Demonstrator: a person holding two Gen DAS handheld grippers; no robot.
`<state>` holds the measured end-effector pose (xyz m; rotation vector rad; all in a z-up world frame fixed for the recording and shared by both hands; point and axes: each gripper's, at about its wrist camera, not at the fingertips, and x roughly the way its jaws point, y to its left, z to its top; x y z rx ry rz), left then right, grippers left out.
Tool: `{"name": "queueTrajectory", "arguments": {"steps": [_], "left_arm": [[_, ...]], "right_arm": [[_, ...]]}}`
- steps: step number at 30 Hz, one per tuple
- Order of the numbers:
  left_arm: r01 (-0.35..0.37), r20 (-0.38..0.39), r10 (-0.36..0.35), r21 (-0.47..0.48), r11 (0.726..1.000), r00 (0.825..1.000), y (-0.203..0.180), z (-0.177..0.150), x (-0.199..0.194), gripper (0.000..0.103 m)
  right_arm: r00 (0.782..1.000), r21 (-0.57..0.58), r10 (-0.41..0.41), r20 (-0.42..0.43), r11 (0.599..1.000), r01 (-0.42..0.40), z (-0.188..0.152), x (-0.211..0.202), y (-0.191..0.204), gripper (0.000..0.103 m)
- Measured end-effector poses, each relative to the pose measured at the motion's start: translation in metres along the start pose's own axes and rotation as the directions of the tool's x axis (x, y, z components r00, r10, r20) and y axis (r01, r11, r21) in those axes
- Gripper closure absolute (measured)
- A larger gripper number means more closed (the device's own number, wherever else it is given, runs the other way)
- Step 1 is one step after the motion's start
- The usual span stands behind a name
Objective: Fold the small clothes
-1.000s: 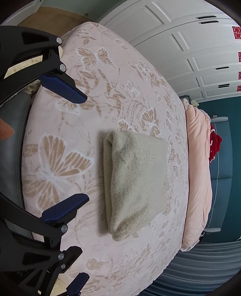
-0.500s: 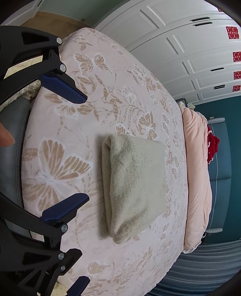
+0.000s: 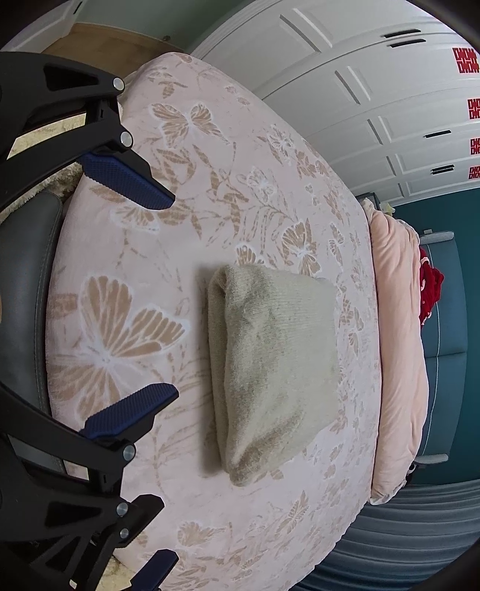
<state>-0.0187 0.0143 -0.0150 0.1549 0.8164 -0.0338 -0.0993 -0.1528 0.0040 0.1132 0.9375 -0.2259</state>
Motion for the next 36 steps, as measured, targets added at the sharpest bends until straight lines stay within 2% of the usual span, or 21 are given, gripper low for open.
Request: {"name": "queueTrajectory", "arguments": {"steps": [7,28,36], "left_arm": [[-0.024,0.015,0.024,0.001,1.000,1.000,0.0001,-0.0021,0.0007,0.009],[0.004,-0.001,-0.004,-0.018,1.000,1.000,0.0014,-0.0019,0.0028,0.010],[0.023,-0.015,-0.023,-0.024,0.999,1.000,0.0014,-0.0021,0.0066,0.016]], "right_arm": [[1.000,0.002,-0.001,0.000,1.000,0.001,-0.0012,-0.0002,0.0017,0.035],[1.000,0.010,-0.001,-0.001,1.000,0.001,-0.0014,0.0000,0.0013,0.036],[1.000,0.016,-0.011,-0.008,1.000,0.011,-0.0028,-0.0004,0.0061,0.038]]}}
